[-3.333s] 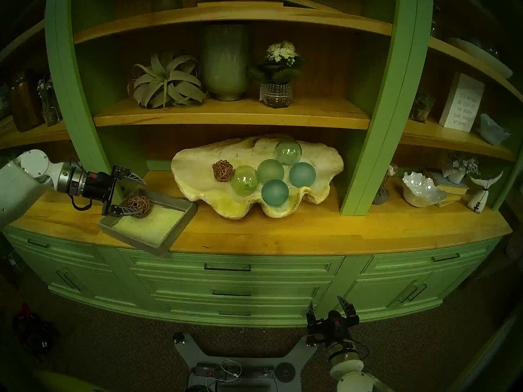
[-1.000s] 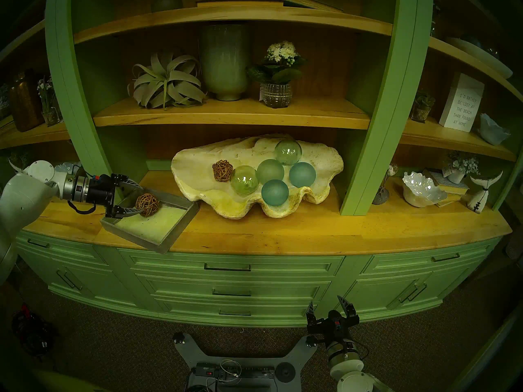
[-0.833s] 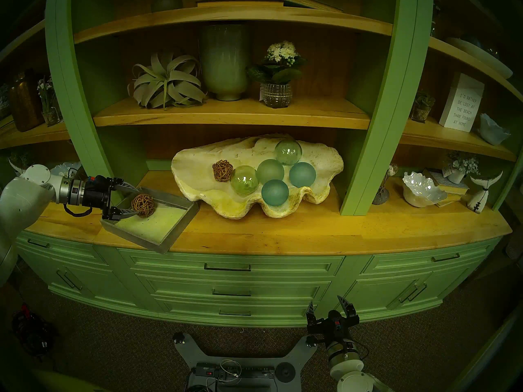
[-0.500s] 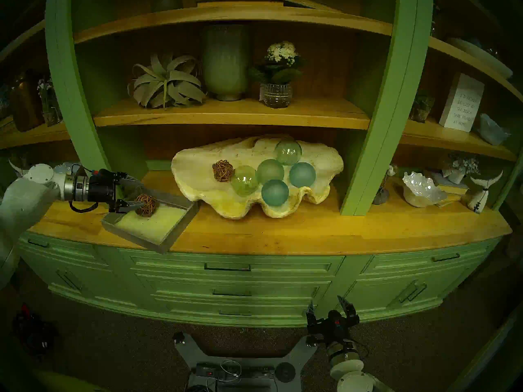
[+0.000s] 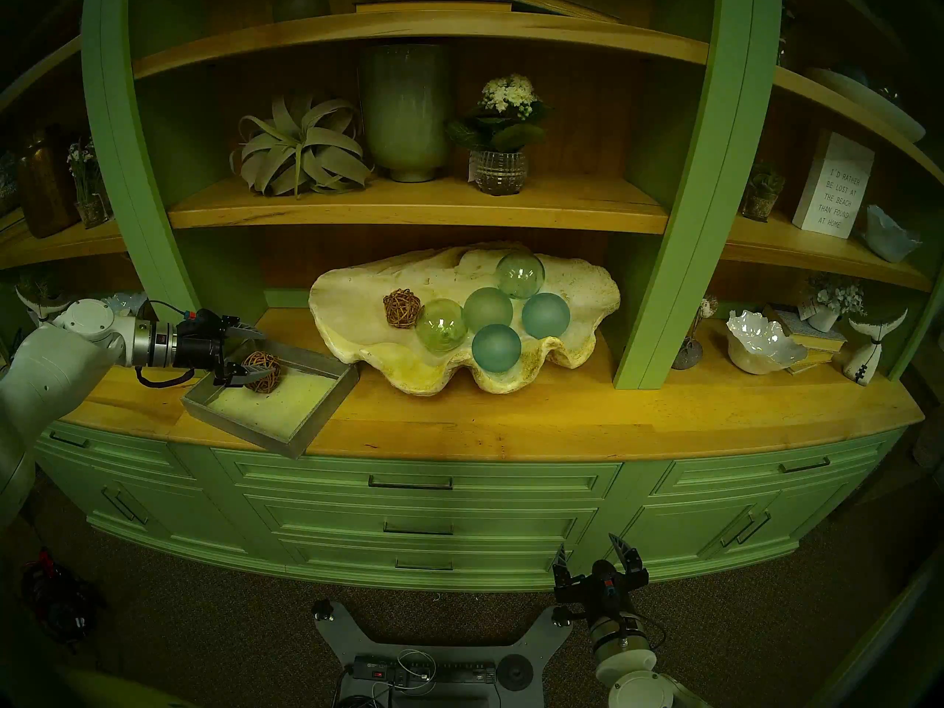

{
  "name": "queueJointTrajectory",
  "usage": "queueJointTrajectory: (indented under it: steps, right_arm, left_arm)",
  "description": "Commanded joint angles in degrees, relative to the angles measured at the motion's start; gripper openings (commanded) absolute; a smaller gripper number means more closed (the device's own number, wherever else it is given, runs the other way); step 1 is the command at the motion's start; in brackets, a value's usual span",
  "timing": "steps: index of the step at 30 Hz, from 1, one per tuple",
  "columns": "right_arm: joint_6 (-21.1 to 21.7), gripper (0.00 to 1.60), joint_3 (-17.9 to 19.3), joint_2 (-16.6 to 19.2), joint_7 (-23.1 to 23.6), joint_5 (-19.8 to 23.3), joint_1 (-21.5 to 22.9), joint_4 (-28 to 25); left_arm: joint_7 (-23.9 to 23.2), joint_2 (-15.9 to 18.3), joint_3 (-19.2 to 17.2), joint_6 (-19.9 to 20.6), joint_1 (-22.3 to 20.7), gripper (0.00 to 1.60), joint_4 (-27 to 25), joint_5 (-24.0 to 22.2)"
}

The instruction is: Put wooden balls into bowl

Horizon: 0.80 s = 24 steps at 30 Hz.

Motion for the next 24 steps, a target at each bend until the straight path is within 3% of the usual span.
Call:
queueJointTrajectory:
  steps: [1, 5, 10, 24]
  right_arm:
    - [-0.15, 1.60, 0.19, 0.07, -0.12, 0.02, -0.09, -1.58]
    - [-0.15, 1.60, 0.19, 0.07, -0.12, 0.02, -0.09, -1.58]
    - [-0.17, 1.60, 0.18, 0.06, -0.12, 0.01, -0.08, -1.56]
    - [-0.23, 1.60, 0.16, 0.05, -0.12, 0.00, -0.03, -1.47]
  left_arm:
    - [0.39, 0.36, -0.43, 1.21, -1.32, 1.60, -0.54, 0.13]
    - [1.23, -0.04, 0.06, 1.68, -1.40, 1.60, -0.47, 1.37]
    - [0.93, -2.86, 0.00, 0.78, -2.27, 1.60, 4.33, 1.81]
    - [1.51, -7.32, -0.29, -1.45, -3.52, 1.60, 10.37, 2.55]
